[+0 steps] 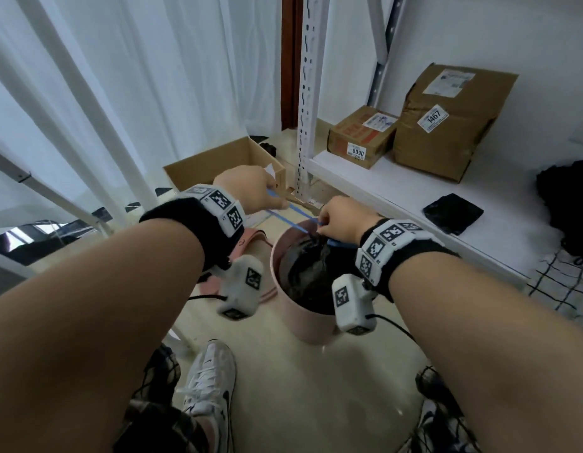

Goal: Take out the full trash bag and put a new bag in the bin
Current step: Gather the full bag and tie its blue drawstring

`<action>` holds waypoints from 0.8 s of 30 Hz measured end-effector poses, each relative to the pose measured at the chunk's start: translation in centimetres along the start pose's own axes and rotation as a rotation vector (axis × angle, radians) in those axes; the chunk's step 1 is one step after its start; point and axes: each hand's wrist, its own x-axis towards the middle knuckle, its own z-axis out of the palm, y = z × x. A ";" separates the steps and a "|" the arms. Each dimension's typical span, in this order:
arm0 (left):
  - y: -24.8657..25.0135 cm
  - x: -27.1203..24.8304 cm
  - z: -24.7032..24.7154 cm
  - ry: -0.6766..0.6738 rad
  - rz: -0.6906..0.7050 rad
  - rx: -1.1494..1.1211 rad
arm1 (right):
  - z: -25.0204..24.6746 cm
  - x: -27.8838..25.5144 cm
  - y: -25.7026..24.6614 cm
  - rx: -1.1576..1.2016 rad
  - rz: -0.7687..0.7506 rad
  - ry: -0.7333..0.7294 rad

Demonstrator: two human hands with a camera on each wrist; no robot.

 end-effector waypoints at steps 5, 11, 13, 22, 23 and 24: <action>1.0 -0.1 1.2 -0.153 -0.008 0.235 | -1.4 -0.2 0.9 0.222 -0.081 0.050; 2.0 0.5 1.0 -0.200 0.088 -0.289 | -0.9 -0.5 -1.4 0.153 -0.139 -0.053; 2.4 0.5 0.7 -0.143 0.027 -0.548 | -0.5 -0.4 -1.8 0.001 -0.138 0.047; 4.4 1.7 2.0 -0.179 -0.131 -1.440 | -1.0 -1.0 2.7 0.174 -0.071 0.151; 4.8 2.1 2.1 -0.163 -0.148 -1.415 | -0.8 -1.1 3.1 0.233 -0.052 0.125; 5.1 2.4 2.1 -0.145 -0.162 -1.394 | -0.7 -1.1 3.3 0.272 -0.042 0.112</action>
